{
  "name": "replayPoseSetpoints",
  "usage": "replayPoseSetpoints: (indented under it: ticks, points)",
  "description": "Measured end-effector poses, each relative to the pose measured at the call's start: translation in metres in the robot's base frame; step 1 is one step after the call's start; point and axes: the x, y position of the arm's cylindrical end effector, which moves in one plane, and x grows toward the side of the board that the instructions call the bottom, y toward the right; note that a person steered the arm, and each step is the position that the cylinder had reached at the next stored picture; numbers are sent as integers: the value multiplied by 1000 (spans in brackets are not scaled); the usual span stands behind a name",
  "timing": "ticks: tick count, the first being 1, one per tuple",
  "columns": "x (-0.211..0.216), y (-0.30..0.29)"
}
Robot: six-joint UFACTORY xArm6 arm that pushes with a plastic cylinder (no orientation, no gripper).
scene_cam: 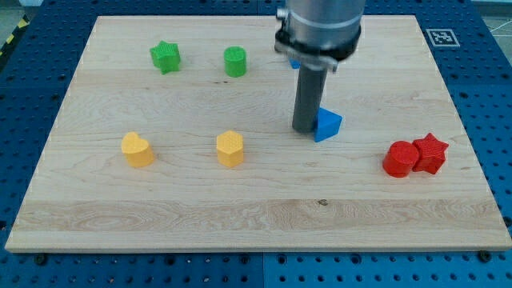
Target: Slide the blue triangle towards blue cube
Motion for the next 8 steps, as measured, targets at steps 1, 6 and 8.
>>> replayPoseSetpoints:
  ticks: [1,6,8]
  points:
    - [5,0]
    - [59,75]
    - [30,41]
